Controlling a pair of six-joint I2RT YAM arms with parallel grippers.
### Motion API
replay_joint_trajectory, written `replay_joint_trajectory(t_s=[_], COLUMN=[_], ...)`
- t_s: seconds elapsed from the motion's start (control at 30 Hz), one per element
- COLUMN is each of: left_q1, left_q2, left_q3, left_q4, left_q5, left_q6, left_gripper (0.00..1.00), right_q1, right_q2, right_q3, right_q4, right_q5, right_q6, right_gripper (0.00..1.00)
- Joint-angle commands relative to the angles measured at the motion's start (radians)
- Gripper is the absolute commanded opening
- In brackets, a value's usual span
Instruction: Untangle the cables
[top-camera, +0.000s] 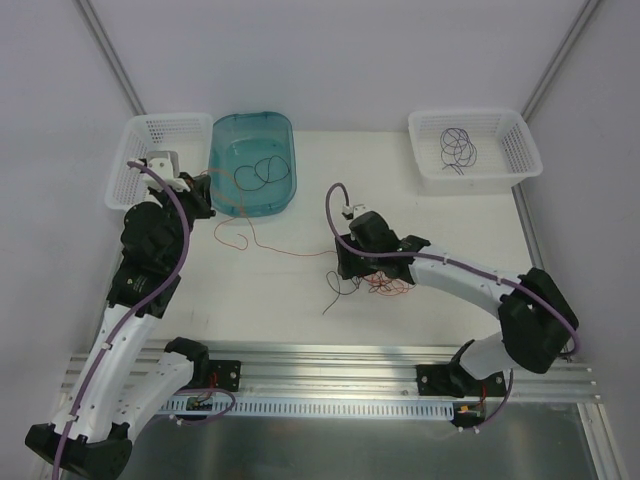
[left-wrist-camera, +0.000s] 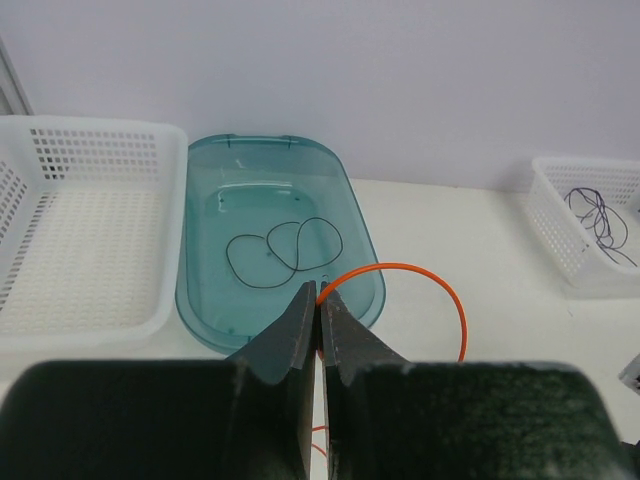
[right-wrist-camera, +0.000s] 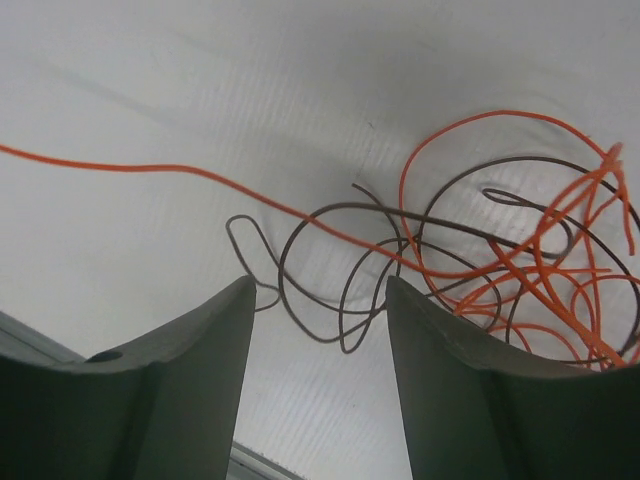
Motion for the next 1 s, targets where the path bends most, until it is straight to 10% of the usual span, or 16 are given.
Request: replay_joint_trajectory(t_s=[0.0, 0.33, 0.77, 0.97], left_q1=[0.007, 0.010, 0.136, 0.164], left_q2=[-0.015, -0.029, -0.063, -0.084], left_q3=[-0.018, -0.055, -0.058, -0.061], left_q4=[0.056, 0.077, 0.076, 0.077], left_q5=[-0.037, -0.302, -0.489, -0.503], left_q6=[0.031, 0.074, 0.126, 0.134], left_gripper=[0.00, 0.00, 0.00, 0.00], right_q1=[0.004, -0.038, -0.729, -0.782], right_q2=[0.082, 0.030, -0.475, -0.519], right_q3=[-0.001, 0.007, -0.092, -0.062], right_q4=[0.119, 0.000, -0.241, -0.264], right_q5=[-0.009, 0.091, -0.034, -0.055], right_q6=[0.044, -0.012, 0.026, 0.053], right_gripper=[0.58, 0.01, 0.01, 0.01])
